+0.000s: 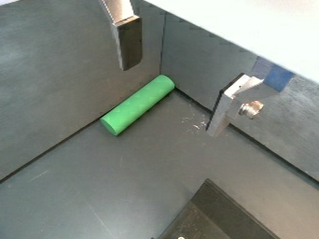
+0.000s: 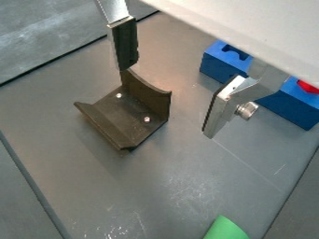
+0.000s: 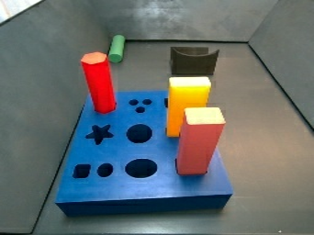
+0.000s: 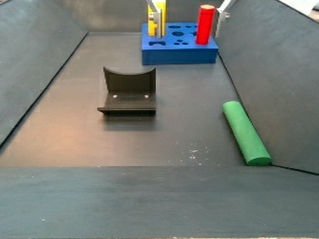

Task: Pick up the oval object. Move up. Place the oval object on the fixture. Regrasp the oval object. Move to above the board. Insert the oval object.
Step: Pick up the oval object.

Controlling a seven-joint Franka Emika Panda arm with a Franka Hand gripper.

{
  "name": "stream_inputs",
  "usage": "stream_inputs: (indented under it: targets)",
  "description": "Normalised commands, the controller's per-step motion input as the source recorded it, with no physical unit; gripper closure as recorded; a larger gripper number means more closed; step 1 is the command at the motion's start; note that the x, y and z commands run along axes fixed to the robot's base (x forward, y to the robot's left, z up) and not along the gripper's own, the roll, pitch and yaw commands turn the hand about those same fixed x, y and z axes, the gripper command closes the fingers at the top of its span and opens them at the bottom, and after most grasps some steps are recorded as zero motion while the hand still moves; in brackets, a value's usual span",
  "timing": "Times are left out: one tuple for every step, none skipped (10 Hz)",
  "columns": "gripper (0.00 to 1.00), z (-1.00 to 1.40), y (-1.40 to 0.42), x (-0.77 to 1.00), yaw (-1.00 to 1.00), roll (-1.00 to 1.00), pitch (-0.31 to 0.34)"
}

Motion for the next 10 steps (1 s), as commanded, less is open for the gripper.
stream_inputs:
  targets:
    - [0.00,0.00,0.05,0.00,0.00,-0.04,-0.010]
    - [0.00,-0.43,0.18,-0.58,-0.13,0.00,-0.119]
    - [0.00,-0.89,0.33,-0.11,0.00,0.09,0.000]
    - [0.00,-1.00,0.36,-0.59,0.02,0.09,-0.090]
    - [0.00,-0.97,0.40,-0.76,0.01,0.09,-0.123]
    - [0.00,-1.00,0.27,-0.67,0.00,0.06,-0.131]
    - [0.00,-1.00,0.13,-0.42,0.00,0.04,-0.134]
    - [0.00,-0.98,0.00,-0.10,0.00,0.01,-0.147]
    - [0.00,-0.91,-0.17,-0.15,0.00,0.04,-0.187]
    - [0.00,-0.88,-0.13,-0.04,0.00,0.03,-0.201]
